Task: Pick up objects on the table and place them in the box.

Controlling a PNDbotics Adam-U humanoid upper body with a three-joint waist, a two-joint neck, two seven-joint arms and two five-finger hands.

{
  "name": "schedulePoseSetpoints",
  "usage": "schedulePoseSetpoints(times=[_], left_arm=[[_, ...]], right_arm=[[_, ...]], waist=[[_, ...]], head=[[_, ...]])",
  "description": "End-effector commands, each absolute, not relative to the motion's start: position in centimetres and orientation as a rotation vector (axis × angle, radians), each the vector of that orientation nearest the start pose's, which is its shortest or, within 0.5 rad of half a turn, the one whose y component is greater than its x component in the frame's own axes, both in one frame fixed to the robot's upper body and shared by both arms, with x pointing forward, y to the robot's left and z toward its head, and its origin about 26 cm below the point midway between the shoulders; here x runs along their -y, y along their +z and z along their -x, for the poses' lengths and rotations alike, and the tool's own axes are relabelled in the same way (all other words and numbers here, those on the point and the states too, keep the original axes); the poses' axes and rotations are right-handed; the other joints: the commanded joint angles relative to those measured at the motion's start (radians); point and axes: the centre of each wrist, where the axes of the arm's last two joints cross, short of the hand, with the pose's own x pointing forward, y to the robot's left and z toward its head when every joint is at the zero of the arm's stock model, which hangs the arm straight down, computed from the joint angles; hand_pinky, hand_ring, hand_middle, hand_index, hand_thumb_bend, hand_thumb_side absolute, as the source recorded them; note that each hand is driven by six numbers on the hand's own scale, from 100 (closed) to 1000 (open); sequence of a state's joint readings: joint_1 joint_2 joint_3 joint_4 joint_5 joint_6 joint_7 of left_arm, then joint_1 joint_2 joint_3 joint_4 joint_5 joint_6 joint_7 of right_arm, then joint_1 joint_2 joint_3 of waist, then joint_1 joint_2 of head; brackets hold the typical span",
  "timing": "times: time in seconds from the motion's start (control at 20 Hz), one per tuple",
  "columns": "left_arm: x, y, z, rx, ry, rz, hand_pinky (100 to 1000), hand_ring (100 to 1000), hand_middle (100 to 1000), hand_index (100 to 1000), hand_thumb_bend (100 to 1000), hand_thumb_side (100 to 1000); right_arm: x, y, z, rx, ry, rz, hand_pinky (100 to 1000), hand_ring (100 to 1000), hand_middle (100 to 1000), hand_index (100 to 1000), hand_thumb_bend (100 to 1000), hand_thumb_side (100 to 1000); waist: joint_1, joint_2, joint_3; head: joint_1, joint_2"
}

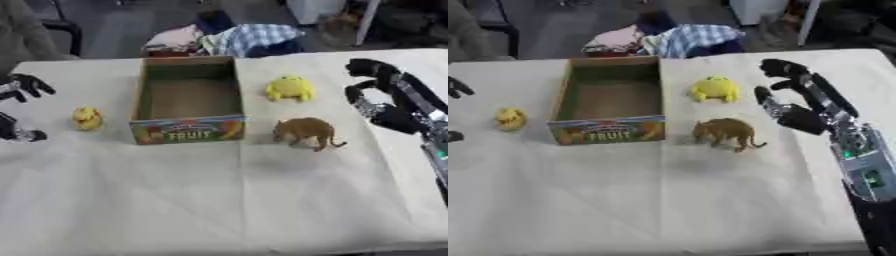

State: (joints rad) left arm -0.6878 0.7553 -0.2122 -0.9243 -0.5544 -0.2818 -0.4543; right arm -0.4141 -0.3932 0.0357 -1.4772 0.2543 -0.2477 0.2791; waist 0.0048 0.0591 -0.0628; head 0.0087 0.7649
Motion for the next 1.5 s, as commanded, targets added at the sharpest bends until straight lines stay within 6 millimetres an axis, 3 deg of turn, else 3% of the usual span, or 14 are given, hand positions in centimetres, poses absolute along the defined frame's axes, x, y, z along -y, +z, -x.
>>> schedulePoseSetpoints(times=[0.05,0.65,1.2,1.5], left_arm=[[-42.7,15.3,-42.5,1.182,-1.401,-0.751,770,837,845,875,549,100],[-40.9,13.1,-44.0,1.180,-1.359,-0.844,758,822,828,868,549,100],[-40.5,12.1,-44.3,1.159,-1.324,-0.962,737,789,791,846,542,100],[-40.2,11.3,-44.4,1.147,-1.317,-1.006,706,713,692,764,524,100]], right_arm=[[29.9,13.0,-37.5,1.960,0.931,0.294,780,888,849,929,193,585],[29.6,13.0,-37.6,1.965,0.929,0.281,780,888,846,929,185,590],[29.4,13.2,-37.7,1.972,0.932,0.274,780,888,844,930,164,604],[29.2,13.3,-37.8,1.977,0.933,0.270,780,887,843,930,159,609]], waist=[[-0.001,-0.013,-0.003],[-0.002,-0.007,-0.019],[-0.004,0.001,-0.039],[-0.008,0.007,-0.054]], head=[[0.003,0.005],[0.010,0.005],[0.017,0.005],[0.021,0.005]])
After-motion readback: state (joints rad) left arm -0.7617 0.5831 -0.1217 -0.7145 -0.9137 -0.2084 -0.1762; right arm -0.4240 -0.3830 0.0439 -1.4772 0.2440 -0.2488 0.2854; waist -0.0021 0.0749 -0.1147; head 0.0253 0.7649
